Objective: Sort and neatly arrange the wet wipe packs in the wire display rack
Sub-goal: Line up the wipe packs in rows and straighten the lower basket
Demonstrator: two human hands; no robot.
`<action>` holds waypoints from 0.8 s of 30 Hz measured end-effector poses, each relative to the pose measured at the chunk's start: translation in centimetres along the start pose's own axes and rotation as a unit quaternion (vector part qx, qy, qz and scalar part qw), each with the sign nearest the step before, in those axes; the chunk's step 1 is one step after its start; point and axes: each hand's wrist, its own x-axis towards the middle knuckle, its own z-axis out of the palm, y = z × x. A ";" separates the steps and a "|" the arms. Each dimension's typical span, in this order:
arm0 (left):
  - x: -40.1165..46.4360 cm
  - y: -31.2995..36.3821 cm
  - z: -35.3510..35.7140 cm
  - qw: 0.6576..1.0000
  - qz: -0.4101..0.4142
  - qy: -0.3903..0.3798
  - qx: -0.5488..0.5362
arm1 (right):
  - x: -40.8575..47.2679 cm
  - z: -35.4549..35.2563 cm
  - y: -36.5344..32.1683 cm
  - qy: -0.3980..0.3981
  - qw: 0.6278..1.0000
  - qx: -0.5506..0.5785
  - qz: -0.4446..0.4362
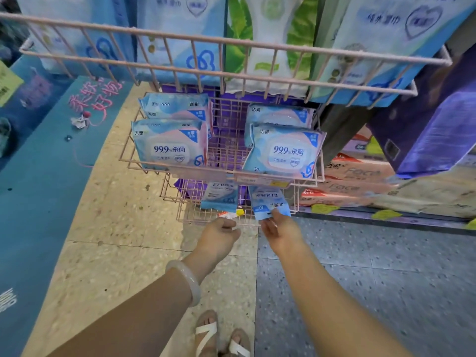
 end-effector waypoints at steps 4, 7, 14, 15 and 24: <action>-0.8 0.8 -0.3 1.000 0.017 -0.014 -0.009 | -2.2 -1.4 -0.6 -0.028 0.994 0.103 -0.038; -1.6 1.4 -0.7 0.999 0.025 -0.018 -0.012 | -4.0 -3.7 -1.2 -0.081 0.984 0.157 -0.037; -2.9 3.0 -1.9 0.997 0.056 0.051 0.005 | -7.4 -7.7 -2.9 -0.092 0.995 0.023 -0.014; -3.2 3.3 -2.2 0.996 0.062 0.062 0.014 | -7.9 -7.7 -3.3 -0.097 0.995 -0.002 -0.007; -5.7 3.5 -6.1 0.947 0.081 -0.274 0.150 | -9.9 -3.8 -3.8 -0.167 0.948 -0.270 0.032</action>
